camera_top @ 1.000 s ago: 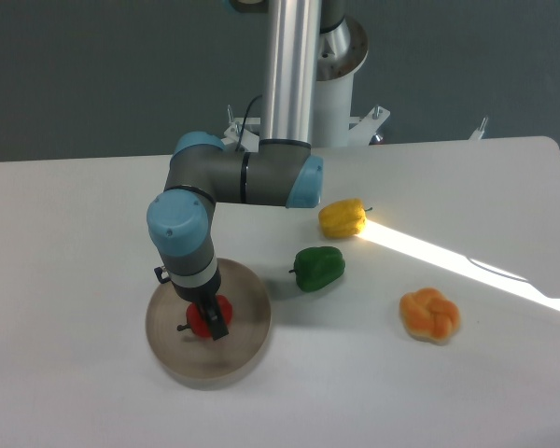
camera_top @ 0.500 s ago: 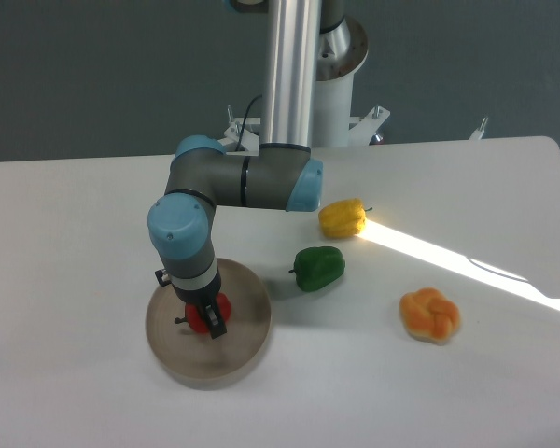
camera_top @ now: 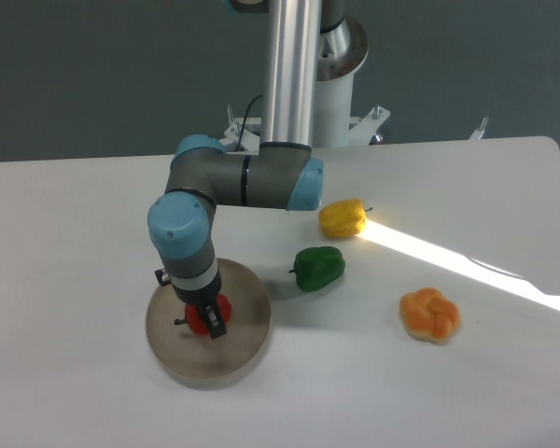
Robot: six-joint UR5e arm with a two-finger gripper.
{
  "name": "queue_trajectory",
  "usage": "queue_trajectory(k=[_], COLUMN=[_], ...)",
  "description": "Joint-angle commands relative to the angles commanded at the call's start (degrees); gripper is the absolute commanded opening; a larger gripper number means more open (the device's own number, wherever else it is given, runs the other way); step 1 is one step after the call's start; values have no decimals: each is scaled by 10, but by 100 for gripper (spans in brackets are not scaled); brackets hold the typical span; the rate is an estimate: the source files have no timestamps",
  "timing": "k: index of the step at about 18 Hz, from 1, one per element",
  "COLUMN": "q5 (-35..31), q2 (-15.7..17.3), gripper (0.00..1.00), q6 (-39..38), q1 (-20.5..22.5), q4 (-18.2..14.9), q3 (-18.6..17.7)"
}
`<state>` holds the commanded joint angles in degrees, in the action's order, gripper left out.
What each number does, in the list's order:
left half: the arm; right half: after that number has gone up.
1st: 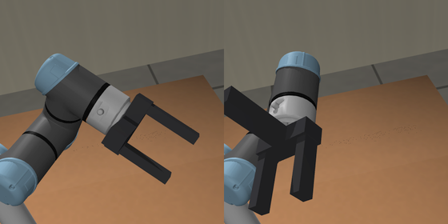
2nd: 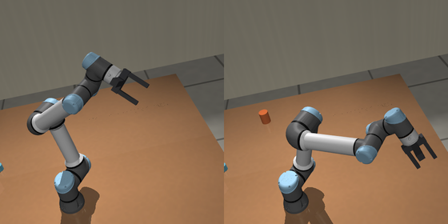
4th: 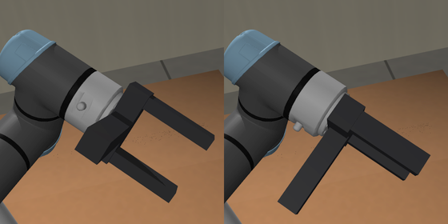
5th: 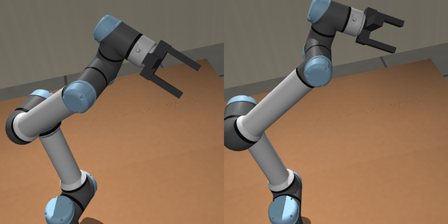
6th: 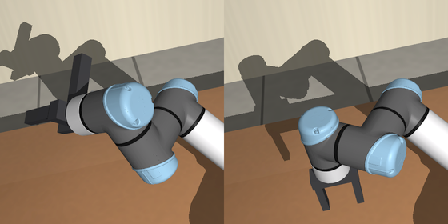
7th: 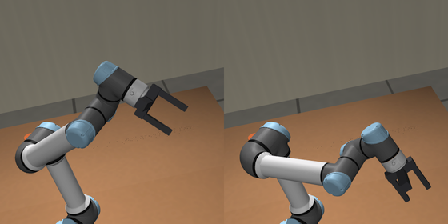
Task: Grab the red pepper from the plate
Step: 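Lift the red pepper off the plate and carry it beside the green pepper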
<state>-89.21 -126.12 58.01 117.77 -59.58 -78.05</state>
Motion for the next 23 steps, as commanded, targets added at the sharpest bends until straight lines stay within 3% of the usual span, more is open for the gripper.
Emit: queue_trajectory(k=[3, 7, 12, 17, 23], q5=[-4, -4, -4, -4, -5], q2=[17, 34, 43, 51, 52], gripper=[59, 59, 59, 59, 59], q6=[26, 74, 161, 240, 261], q1=[17, 51, 108, 156, 167], q4=[-24, -104, -154, -160, -162], q3=[10, 55, 91, 97, 97])
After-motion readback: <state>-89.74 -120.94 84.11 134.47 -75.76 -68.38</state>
